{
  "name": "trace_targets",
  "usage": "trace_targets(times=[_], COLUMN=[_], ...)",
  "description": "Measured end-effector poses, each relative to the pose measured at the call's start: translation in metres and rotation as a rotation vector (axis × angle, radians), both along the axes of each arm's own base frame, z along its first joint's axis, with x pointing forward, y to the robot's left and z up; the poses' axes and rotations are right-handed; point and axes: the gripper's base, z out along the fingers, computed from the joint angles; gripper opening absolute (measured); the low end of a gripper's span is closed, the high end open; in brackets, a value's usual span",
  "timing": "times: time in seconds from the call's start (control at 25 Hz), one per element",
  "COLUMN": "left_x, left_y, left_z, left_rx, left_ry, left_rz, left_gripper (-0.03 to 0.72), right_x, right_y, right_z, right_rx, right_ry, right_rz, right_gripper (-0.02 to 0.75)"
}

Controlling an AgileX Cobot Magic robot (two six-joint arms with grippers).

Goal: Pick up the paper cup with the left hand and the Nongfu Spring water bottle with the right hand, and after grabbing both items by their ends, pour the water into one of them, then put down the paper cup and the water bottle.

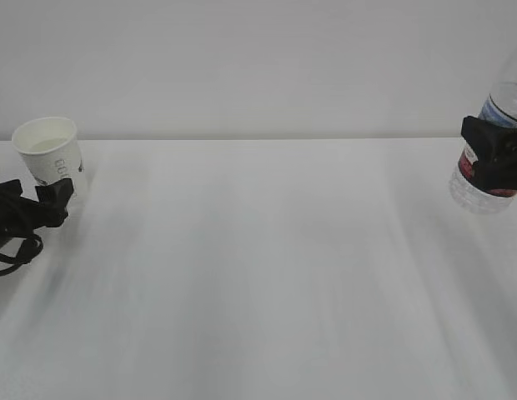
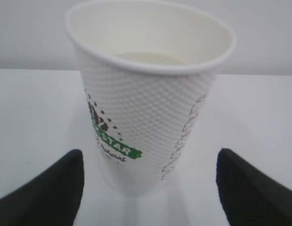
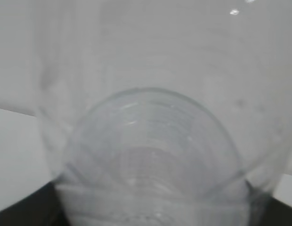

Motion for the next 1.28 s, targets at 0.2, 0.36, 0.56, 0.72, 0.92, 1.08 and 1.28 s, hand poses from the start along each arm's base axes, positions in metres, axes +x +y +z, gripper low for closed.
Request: trace_targets(times=[0.2,0.36,0.56,0.72,0.92,1.08,1.28], left_x=[-0.014,-0.027,-0.048,-0.066,-0.082,-0.089,-0.094], left_y=[-0.001,-0.003,-0.004,-0.004,-0.004,-0.005,-0.006], left_z=[0.018,0.031,0.047,0.059,0.076,0.090,0.107], left_rx=[0.003,0.006,0.008,0.009,0.010,0.013,0.022], left_ry=[-0.023,-0.039,-0.056,-0.076,-0.124,-0.179,-0.246], left_rz=[-0.014,-0.026,-0.030,-0.032,-0.032,-0.033,-0.051], left_gripper=[0.631,0.622,0.610,0.603,0.594,0.593,0.592], right_x=[0.000,0.000,0.000,0.000,0.000,0.000,0.000], right_y=[0.000,0.000,0.000,0.000,0.000,0.000,0.002], right_z=[0.000,0.000,0.000,0.000,0.000,0.000,0.000], right_rx=[0.000,0.000,0.000,0.000,0.000,0.000,-0.018], right_ry=[0.000,0.000,0.000,0.000,0.000,0.000,0.000], right_rz=[0.000,0.001,0.001,0.001,0.001,0.001,0.024], right_gripper=[0.441,0.440,0.440,0.441,0.441,0.440,0.440])
